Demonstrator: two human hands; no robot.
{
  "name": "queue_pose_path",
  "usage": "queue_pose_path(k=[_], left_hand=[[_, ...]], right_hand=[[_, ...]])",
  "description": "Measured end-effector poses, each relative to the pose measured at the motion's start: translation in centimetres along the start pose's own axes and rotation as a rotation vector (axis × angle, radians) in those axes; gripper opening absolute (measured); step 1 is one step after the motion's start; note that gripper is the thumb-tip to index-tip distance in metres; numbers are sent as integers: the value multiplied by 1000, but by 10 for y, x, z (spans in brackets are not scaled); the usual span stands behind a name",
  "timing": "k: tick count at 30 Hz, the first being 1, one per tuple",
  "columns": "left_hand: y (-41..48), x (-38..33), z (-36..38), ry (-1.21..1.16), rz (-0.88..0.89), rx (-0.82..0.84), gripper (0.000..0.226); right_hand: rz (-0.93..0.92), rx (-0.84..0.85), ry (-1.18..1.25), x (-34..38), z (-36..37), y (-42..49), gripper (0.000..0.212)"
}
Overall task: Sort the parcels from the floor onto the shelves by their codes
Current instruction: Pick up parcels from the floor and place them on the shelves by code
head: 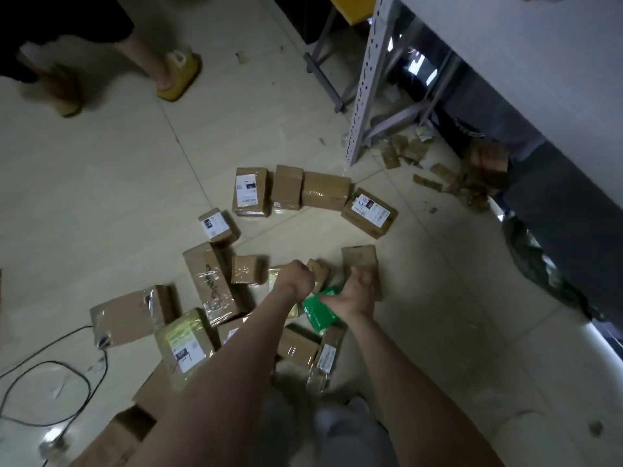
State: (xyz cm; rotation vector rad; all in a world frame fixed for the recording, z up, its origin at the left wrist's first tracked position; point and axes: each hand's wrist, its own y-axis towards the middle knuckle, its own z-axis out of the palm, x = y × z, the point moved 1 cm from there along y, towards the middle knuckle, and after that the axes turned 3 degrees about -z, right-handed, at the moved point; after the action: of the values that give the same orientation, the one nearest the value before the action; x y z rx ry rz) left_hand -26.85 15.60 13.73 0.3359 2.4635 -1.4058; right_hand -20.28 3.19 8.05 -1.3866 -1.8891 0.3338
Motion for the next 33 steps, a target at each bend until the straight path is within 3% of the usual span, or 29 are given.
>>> queue_pose_path(k=[4, 11, 13, 15, 18, 21, 26, 30, 33], left_hand=[[48, 14, 24, -8, 8, -12, 36], [110, 59, 64, -230, -43, -21, 34], [123, 71, 70, -257, -52, -5, 25], [135, 82, 73, -271, -61, -12, 18], [143, 92, 71, -260, -71, -20, 28], [132, 93, 64, -254, -83, -29, 21], [66, 63, 38, -349, -119, -10, 16], [-15, 17, 8, -480, -101, -62, 41], [-89, -24, -11, -615, -82, 30, 65]], right_hand=[[0, 43, -109, -18, 51, 37, 118], [36, 185, -337, -65, 144, 83, 138], [26, 224, -371, -77, 162, 90, 140], [-15, 203, -413, -83, 175, 96, 139], [-73, 123, -464, -78, 178, 101, 135], [-76, 51, -433, -71, 159, 89, 134], [8, -107, -158, -59, 78, 32, 129], [-87, -290, 136, -27, -12, -37, 121], [-243, -451, 294, 2, -79, -102, 115]])
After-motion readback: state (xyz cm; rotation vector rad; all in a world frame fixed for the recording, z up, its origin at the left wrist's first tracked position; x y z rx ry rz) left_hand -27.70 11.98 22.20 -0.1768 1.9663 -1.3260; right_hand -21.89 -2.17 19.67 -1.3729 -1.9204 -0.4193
